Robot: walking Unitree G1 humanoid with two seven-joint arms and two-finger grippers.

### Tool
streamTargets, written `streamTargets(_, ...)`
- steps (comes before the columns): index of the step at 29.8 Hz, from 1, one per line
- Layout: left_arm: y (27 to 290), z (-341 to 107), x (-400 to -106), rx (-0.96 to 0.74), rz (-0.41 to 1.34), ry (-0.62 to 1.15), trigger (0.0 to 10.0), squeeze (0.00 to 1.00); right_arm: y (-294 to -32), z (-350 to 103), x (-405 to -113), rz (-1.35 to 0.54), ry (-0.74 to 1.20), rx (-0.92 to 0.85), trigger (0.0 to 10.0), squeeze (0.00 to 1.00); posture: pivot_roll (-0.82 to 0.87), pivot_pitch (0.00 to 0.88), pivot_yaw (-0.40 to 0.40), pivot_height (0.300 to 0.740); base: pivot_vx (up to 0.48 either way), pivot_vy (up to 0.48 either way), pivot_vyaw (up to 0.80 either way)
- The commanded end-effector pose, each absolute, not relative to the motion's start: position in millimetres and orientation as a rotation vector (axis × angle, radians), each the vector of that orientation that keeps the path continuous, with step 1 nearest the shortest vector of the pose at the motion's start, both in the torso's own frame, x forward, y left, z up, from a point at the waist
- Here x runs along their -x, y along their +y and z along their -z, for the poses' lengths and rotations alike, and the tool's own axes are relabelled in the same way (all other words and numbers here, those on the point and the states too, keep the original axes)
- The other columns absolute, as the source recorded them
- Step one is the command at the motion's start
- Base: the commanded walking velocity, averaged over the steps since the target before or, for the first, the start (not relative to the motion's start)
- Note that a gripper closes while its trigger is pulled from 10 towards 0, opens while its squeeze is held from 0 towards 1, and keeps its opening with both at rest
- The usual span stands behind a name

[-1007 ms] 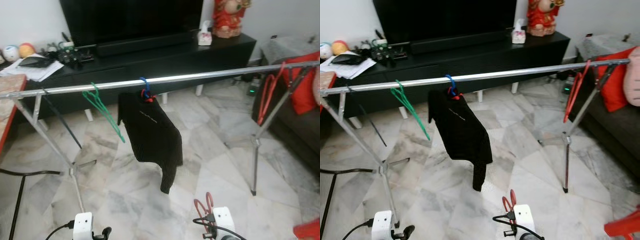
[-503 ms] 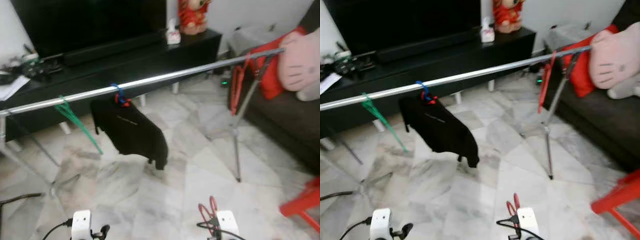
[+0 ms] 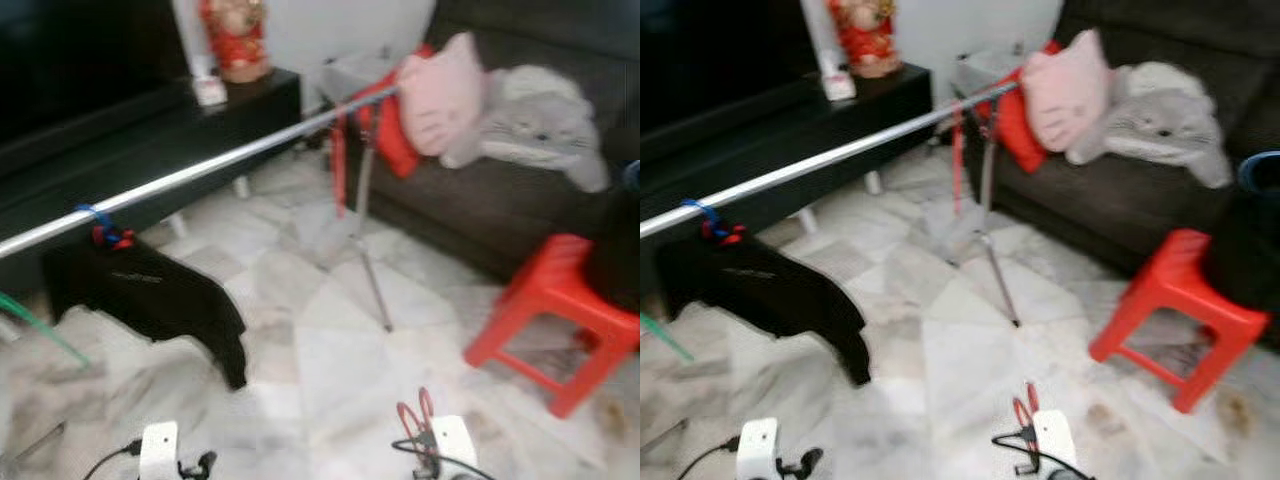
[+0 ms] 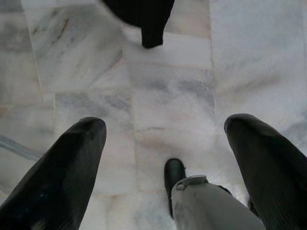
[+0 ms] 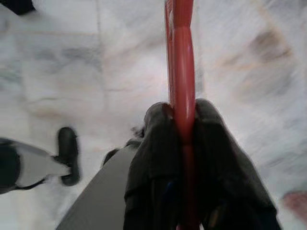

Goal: Hang hanger

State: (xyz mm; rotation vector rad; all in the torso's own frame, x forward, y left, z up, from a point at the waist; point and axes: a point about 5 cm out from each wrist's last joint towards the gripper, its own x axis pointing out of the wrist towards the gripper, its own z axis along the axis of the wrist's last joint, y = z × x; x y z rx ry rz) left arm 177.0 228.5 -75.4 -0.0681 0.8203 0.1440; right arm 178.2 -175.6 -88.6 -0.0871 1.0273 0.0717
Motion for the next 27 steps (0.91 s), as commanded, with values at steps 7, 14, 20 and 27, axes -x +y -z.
streamTargets(7, 231.9, 62.0, -197.8, 0.027, -0.077, 0.735, 10.0, 0.0, -171.8, 71.5, -208.5, -0.258, 0.905, 0.196, 10.0, 0.0, -0.08, 0.0, 0.064, 0.74, 0.0, 0.0, -0.22)
streamTargets(14, 229.3, 46.9, -218.4, -0.02, 0.03, 0.636, 10.0, 0.0, -171.6, 47.7, -239.1, -0.481, 0.779, 0.264, 10.0, 0.0, -0.09, 0.0, 0.064, 0.74, 0.0, 0.0, 0.0)
streamTargets(20, 223.3, 20.3, -240.5, -0.072, 0.241, 0.473, 10.0, 0.0, -176.9, 19.9, -264.5, -0.718, 0.707, 0.308, 10.0, 0.0, -0.09, 0.0, 0.064, 0.74, 0.0, 0.0, 0.0)
streamTargets(27, 214.3, -19.9, -245.8, -0.137, 0.547, 0.34, 10.0, 0.0, -179.2, -3.9, -274.3, -1.053, 0.697, 0.398, 10.0, 0.0, -0.09, 0.0, 0.056, 0.74, 0.0, 0.0, 0.0)
